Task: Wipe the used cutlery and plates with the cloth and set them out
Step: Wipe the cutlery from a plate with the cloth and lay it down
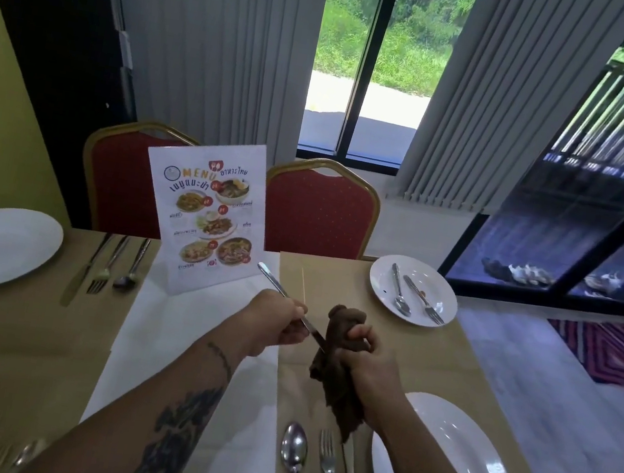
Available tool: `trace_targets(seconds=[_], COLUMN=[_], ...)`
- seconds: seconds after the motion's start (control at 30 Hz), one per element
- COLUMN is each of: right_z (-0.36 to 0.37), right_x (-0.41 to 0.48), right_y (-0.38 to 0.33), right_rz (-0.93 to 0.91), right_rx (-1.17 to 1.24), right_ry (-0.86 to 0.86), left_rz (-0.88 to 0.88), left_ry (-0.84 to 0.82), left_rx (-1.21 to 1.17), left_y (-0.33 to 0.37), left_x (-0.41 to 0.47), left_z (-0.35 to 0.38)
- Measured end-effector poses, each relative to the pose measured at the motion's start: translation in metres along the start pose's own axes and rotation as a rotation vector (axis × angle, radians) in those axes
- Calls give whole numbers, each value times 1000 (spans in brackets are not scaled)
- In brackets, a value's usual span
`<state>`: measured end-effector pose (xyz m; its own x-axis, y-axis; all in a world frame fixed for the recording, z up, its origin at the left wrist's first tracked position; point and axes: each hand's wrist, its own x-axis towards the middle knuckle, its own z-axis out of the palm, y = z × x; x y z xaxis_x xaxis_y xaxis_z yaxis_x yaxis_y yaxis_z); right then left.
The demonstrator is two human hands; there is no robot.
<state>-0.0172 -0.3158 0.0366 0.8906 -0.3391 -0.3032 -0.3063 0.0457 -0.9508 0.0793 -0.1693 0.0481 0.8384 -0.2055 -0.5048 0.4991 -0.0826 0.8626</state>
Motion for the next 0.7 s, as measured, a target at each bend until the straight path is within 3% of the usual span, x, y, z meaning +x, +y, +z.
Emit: trace_targets(seconds=[0.27, 0.43, 0.7], right_z=[-32, -70, -102], right_x=[12, 39, 96], right_y=[15, 15, 11], right_rz=[-33, -7, -26], right_rx=[-310, -326, -287], right_ry=[92, 156, 134], left_rz=[141, 163, 88], left_ry=[210, 266, 302], left_rx=[160, 446, 484], left_y=[-8, -13, -19], left_x=[55, 95, 171], left_z=[12, 32, 75])
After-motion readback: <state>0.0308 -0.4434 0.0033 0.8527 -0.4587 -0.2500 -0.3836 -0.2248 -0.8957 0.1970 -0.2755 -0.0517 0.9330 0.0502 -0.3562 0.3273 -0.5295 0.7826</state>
